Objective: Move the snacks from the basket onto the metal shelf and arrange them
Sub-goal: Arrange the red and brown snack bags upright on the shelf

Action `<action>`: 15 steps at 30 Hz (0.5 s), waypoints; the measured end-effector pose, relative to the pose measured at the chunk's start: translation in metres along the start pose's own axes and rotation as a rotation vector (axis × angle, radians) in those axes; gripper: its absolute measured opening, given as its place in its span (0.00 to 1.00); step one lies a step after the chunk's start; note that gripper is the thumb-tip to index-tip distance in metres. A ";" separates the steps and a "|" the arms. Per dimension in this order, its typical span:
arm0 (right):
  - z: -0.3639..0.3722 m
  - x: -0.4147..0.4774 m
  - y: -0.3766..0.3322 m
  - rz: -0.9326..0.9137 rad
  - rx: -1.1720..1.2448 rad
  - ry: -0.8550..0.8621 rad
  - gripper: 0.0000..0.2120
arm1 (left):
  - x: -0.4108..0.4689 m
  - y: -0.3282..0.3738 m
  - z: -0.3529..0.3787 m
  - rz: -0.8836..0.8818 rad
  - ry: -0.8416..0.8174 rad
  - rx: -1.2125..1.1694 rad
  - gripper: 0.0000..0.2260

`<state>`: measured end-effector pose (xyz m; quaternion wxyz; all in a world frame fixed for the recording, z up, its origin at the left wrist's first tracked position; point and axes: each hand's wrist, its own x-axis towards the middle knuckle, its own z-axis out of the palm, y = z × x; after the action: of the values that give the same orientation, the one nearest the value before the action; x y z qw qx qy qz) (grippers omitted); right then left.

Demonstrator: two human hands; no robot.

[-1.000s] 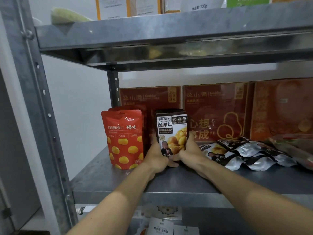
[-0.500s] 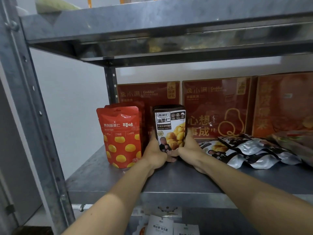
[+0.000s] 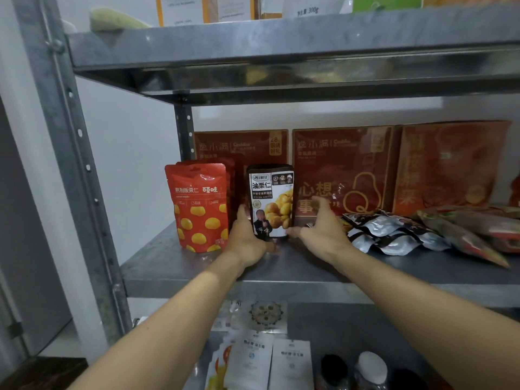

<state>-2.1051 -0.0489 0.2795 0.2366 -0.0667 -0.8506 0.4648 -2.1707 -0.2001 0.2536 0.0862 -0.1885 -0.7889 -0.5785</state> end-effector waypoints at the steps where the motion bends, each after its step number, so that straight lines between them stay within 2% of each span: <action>1: -0.006 -0.004 -0.001 -0.023 -0.022 0.057 0.38 | -0.004 0.002 0.001 0.011 0.008 0.021 0.44; 5: -0.033 -0.014 -0.001 -0.076 -0.198 0.151 0.22 | -0.013 0.010 0.006 0.056 0.036 0.098 0.42; 9: -0.054 -0.013 0.014 -0.068 -0.453 0.055 0.11 | -0.022 0.017 0.011 0.046 0.127 0.188 0.45; 11: -0.060 -0.013 0.022 -0.029 -0.546 -0.004 0.10 | -0.028 0.021 0.013 0.056 0.180 0.284 0.44; 12: -0.061 -0.013 0.026 -0.027 -0.584 -0.012 0.10 | -0.031 0.023 0.015 0.069 0.187 0.332 0.40; 15: -0.063 -0.015 0.031 -0.059 -0.675 0.000 0.13 | -0.038 0.027 0.023 0.085 0.057 0.390 0.27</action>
<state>-2.0660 0.0111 0.2776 0.2145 -0.1168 -0.9580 0.1501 -2.1237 -0.1786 0.2563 0.1677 -0.1847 -0.8745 -0.4159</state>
